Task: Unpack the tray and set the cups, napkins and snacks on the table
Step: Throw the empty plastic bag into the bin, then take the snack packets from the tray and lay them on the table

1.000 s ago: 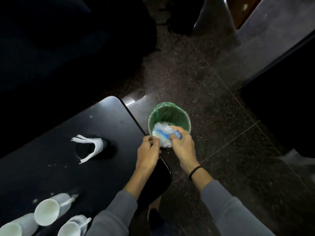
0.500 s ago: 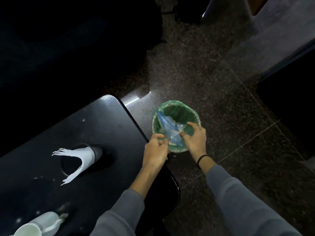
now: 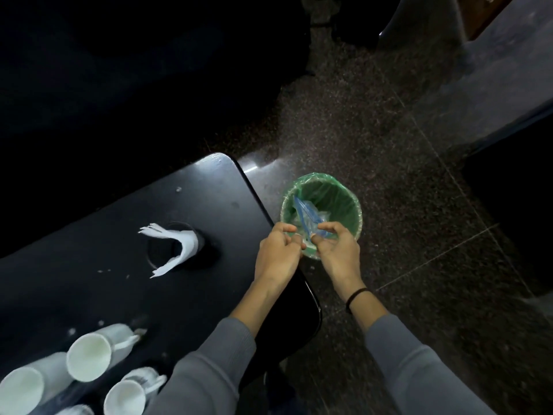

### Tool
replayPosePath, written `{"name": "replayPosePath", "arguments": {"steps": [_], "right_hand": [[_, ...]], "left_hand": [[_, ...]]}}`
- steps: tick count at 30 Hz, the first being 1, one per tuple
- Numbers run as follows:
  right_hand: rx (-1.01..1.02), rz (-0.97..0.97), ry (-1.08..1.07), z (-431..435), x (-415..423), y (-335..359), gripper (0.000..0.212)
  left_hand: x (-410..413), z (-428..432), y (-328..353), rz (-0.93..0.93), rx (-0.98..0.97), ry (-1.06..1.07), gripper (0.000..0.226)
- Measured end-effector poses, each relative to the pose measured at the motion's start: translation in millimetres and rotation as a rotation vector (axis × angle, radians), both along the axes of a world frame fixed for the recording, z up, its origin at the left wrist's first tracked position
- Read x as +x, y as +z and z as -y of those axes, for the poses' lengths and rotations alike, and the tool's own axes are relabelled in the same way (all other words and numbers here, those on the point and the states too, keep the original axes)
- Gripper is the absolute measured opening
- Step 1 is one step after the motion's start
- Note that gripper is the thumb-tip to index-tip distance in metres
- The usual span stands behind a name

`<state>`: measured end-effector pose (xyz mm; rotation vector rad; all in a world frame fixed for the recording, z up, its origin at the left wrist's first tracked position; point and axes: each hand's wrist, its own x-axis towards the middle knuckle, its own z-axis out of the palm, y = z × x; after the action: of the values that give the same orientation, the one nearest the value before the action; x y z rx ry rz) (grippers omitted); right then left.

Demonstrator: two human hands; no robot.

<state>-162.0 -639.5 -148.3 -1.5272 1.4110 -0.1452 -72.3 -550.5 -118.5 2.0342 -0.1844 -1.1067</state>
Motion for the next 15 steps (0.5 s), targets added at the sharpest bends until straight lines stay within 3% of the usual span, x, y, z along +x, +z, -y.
{"name": "replayPosePath", "arguments": {"steps": [8, 15], "right_hand": [[-0.026, 0.202, 0.140, -69, 11, 105, 0.016], [-0.022, 0.229, 0.385, -154, 43, 167, 0.012]], "left_hand": [[4, -71, 84, 0.044, -0.097, 0.114, 0.014], [18, -187, 134, 0.079, -0.127, 0.355, 0.014]]}}
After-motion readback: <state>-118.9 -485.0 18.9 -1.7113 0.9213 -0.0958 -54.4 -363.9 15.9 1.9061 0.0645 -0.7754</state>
